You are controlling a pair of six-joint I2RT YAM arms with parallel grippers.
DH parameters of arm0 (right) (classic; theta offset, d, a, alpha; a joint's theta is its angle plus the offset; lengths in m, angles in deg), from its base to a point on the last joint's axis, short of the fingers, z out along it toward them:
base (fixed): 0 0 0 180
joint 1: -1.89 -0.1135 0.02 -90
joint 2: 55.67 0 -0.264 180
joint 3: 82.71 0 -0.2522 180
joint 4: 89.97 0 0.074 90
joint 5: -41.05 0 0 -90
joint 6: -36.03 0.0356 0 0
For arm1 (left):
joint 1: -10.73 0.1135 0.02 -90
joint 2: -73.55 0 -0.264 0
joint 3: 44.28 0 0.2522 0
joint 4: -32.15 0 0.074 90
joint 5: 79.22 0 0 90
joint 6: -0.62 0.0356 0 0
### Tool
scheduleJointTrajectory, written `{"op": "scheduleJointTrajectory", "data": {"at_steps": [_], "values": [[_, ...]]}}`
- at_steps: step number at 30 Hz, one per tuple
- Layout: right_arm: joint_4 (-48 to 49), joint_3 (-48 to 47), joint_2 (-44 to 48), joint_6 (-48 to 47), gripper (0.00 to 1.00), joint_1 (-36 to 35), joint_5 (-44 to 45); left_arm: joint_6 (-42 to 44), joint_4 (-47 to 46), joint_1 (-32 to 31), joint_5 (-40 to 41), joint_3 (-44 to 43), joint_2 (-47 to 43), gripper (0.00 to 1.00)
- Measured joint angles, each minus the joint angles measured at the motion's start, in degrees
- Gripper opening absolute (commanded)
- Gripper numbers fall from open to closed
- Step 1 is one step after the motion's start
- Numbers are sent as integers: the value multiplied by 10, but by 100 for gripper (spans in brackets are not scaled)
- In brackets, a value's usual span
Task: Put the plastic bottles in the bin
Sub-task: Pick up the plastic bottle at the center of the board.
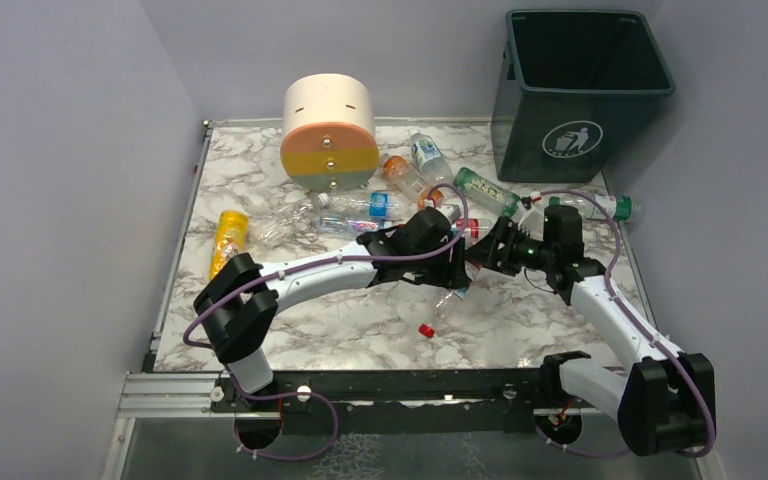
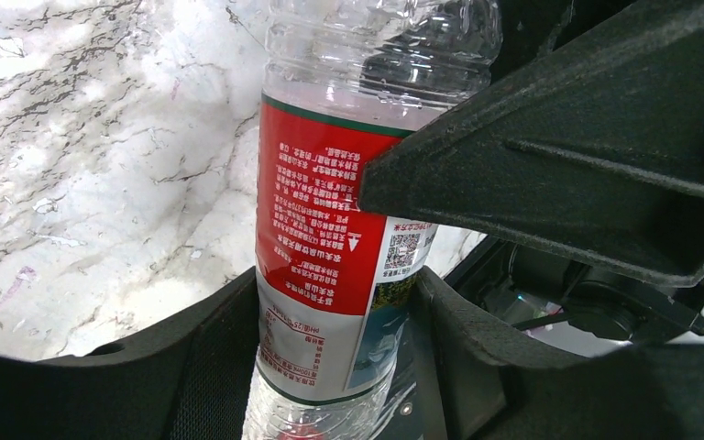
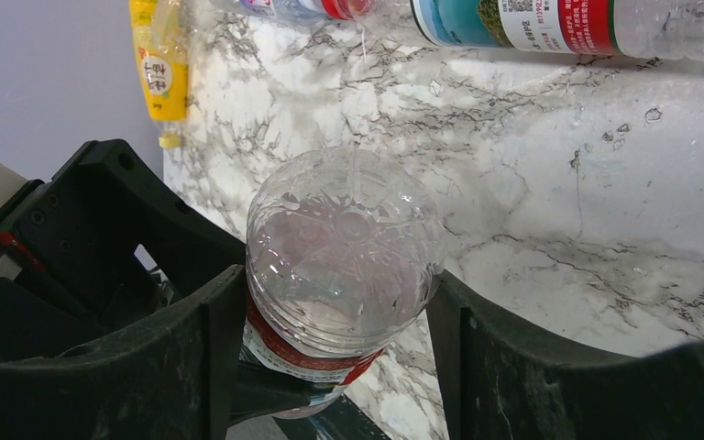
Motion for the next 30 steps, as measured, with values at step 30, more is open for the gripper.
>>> {"op": "scheduleJointTrajectory", "data": {"at_steps": [30], "values": [[-71, -17, 82, -30, 52, 0, 30, 51, 48, -3, -17, -56, -12, 99]]}}
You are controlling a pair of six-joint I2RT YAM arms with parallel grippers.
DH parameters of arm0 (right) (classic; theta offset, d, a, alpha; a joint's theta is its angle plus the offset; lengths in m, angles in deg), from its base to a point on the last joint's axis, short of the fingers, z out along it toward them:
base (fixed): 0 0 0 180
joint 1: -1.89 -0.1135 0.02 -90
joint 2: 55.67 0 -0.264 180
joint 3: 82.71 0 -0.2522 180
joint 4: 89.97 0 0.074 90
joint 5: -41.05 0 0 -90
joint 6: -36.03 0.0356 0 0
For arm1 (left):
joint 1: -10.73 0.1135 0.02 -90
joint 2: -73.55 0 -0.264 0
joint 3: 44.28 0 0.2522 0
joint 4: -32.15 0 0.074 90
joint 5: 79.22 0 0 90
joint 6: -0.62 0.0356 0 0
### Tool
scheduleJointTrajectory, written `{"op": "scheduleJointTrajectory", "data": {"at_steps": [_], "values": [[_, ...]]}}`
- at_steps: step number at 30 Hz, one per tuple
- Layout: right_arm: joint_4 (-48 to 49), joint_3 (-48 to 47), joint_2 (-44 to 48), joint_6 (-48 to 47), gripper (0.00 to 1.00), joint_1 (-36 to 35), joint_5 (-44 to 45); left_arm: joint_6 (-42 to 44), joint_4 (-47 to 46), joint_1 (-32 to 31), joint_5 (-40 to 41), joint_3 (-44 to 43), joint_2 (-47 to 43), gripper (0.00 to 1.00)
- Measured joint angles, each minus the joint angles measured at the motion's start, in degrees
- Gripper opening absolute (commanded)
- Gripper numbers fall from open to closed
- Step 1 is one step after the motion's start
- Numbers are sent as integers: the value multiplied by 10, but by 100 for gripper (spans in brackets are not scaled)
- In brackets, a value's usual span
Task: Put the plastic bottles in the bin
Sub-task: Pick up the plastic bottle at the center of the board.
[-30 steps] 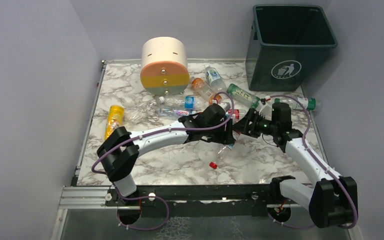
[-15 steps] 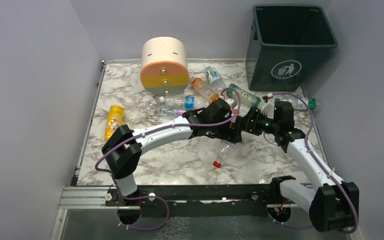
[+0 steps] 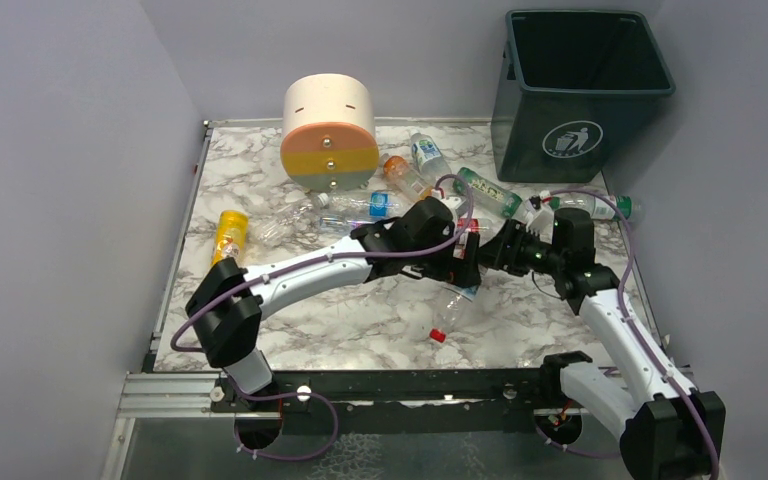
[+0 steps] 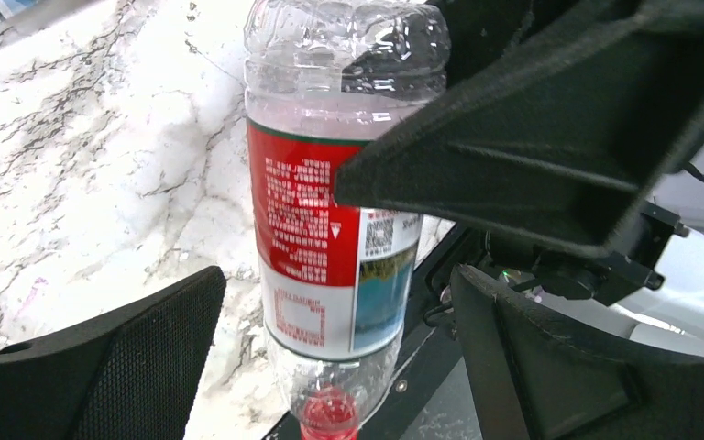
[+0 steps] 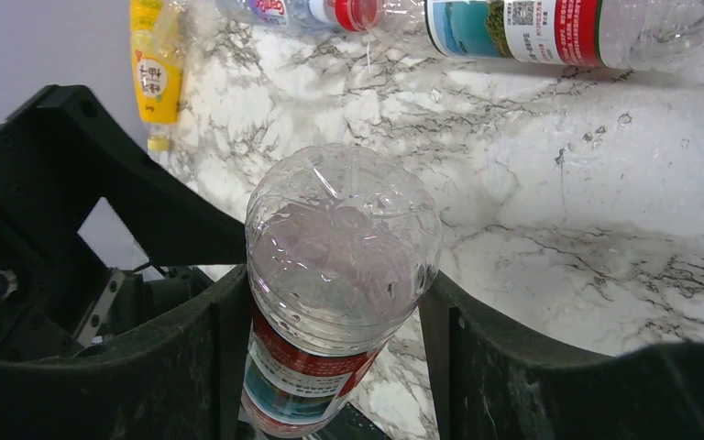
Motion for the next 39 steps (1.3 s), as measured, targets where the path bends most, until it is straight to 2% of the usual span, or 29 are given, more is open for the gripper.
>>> {"op": "scheduleJointTrajectory", "data": {"at_steps": [21, 39], "values": [[-52, -25, 17, -9, 52, 0, 20, 5, 0, -1, 21, 95, -135, 99], [-80, -96, -2, -20, 52, 0, 32, 18, 31, -1, 78, 97, -229, 99]]}}
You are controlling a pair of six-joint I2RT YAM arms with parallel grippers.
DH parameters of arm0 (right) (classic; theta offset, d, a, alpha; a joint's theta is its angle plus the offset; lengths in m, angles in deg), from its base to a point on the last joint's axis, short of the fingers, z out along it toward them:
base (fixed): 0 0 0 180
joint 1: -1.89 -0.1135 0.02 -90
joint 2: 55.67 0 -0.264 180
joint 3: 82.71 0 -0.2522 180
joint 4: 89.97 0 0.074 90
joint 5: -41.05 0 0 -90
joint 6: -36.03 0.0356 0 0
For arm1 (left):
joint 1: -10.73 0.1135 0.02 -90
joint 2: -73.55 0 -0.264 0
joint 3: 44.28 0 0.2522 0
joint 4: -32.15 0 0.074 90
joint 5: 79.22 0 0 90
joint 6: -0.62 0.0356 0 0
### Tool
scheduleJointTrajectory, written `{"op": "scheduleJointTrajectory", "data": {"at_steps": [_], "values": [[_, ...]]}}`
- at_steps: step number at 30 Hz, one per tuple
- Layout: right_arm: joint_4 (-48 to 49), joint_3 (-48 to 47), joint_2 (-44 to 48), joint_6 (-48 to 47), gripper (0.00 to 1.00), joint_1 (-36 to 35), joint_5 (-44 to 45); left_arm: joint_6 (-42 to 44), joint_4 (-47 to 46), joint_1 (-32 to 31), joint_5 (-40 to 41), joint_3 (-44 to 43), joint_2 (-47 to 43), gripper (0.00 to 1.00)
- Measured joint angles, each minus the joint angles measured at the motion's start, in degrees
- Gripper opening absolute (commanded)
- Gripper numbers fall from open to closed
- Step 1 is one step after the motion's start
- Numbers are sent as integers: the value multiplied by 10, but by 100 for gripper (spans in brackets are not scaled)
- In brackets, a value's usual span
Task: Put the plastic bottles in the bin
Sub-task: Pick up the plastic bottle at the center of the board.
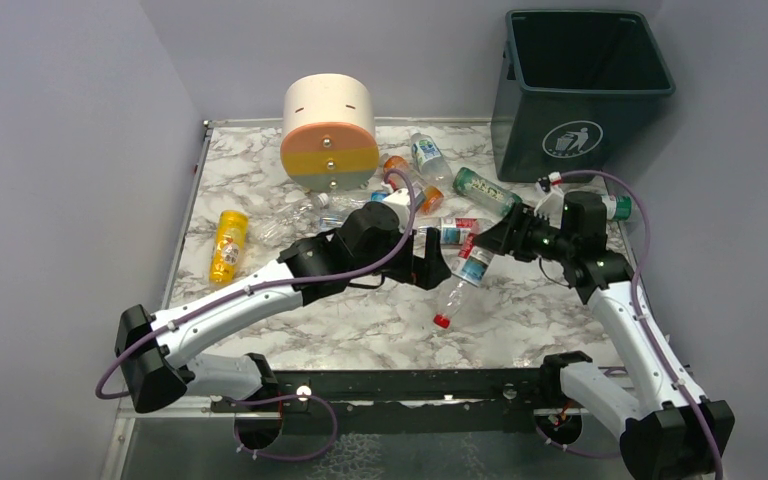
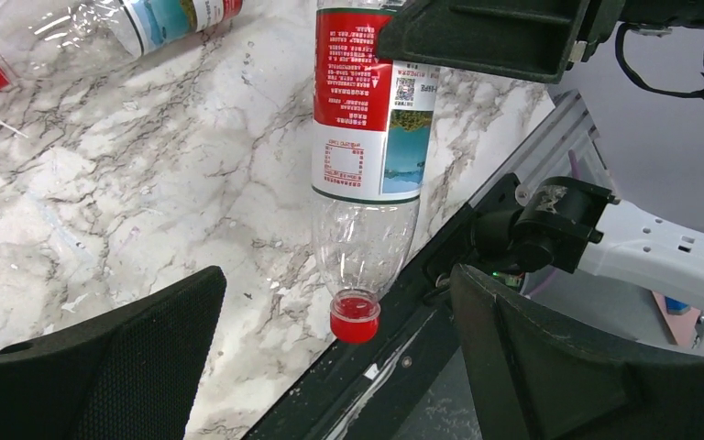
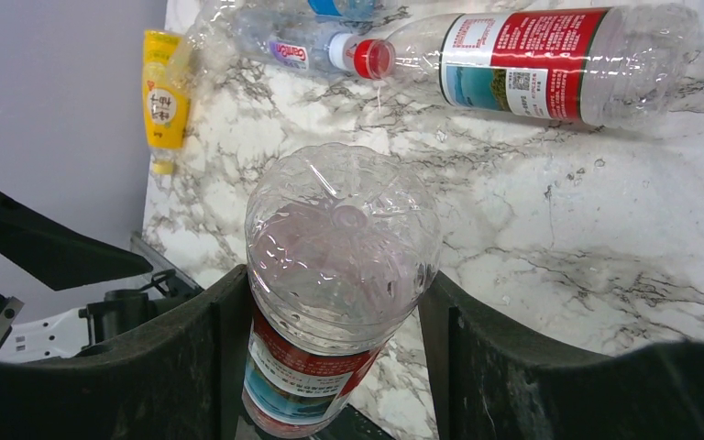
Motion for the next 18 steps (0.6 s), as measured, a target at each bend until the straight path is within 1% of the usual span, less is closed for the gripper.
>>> {"op": "scheduleJointTrajectory", "data": {"at_steps": [9, 14, 18], "values": [[-24, -37, -6, -4, 53, 0, 15, 12, 3, 0, 14, -4, -23, 99], [-34, -107, -42, -9, 53, 0, 29, 15, 5, 0, 22, -4, -38, 99], [-37, -188, -93, -19, 53, 0, 49, 16, 14, 0, 35, -4, -66, 99]]}}
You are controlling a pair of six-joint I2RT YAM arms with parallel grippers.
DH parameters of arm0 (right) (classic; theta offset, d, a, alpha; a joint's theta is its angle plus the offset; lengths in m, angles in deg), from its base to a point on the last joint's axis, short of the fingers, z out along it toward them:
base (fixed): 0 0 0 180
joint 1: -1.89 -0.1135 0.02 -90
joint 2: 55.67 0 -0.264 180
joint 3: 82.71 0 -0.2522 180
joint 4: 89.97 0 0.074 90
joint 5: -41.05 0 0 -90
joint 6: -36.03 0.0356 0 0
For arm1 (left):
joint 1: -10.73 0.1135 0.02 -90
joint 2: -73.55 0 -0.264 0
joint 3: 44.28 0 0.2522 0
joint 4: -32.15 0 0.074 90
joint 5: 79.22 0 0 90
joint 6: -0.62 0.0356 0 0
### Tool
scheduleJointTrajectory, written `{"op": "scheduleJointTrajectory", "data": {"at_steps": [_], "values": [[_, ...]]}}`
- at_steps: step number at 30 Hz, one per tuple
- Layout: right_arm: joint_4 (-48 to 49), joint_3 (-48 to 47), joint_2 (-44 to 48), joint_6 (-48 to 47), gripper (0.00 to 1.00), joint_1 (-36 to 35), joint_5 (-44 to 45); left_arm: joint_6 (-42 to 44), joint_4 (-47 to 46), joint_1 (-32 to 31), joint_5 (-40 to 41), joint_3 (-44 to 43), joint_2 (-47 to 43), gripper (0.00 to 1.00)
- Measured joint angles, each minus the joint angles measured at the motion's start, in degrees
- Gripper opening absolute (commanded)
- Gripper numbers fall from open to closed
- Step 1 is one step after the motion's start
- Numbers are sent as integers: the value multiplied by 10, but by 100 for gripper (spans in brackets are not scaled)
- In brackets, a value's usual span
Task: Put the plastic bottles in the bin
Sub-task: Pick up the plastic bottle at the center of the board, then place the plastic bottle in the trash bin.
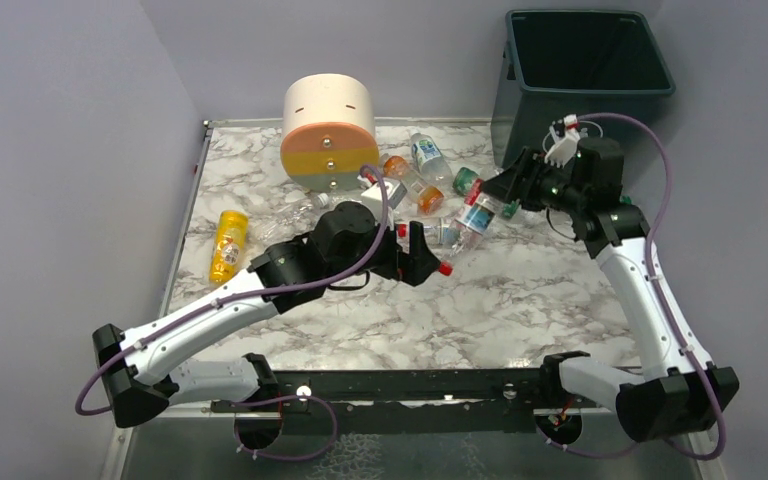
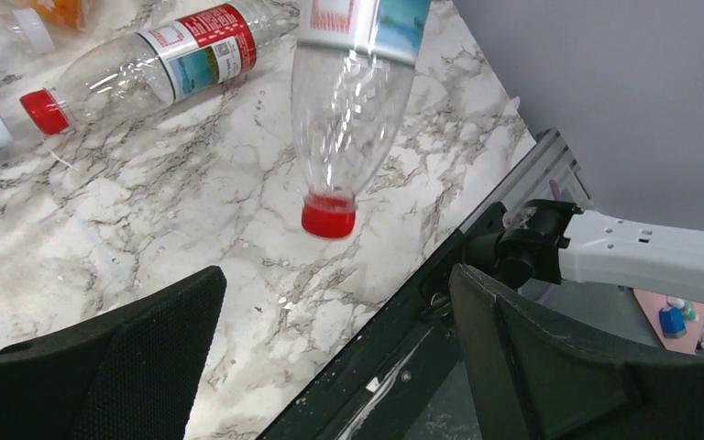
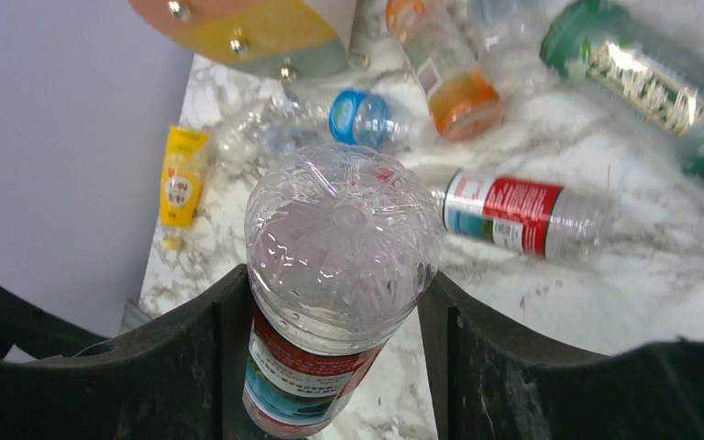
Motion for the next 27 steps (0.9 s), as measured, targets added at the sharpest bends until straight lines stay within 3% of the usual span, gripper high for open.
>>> {"op": "scheduleJointTrajectory", "data": {"at_steps": [7, 13, 21, 27], "values": [[-15, -209, -117, -9, 54, 9, 25, 3, 13, 0, 31, 3, -57, 99], [6, -383, -210, 21, 54, 102, 4, 11, 22, 0, 48, 22, -72, 99], [129, -411, -270, 149, 54, 249, -59, 12, 23, 0, 51, 51, -59, 99], [212, -410, -293, 209, 54, 284, -63, 13, 4, 2, 38, 68, -35, 99]]}}
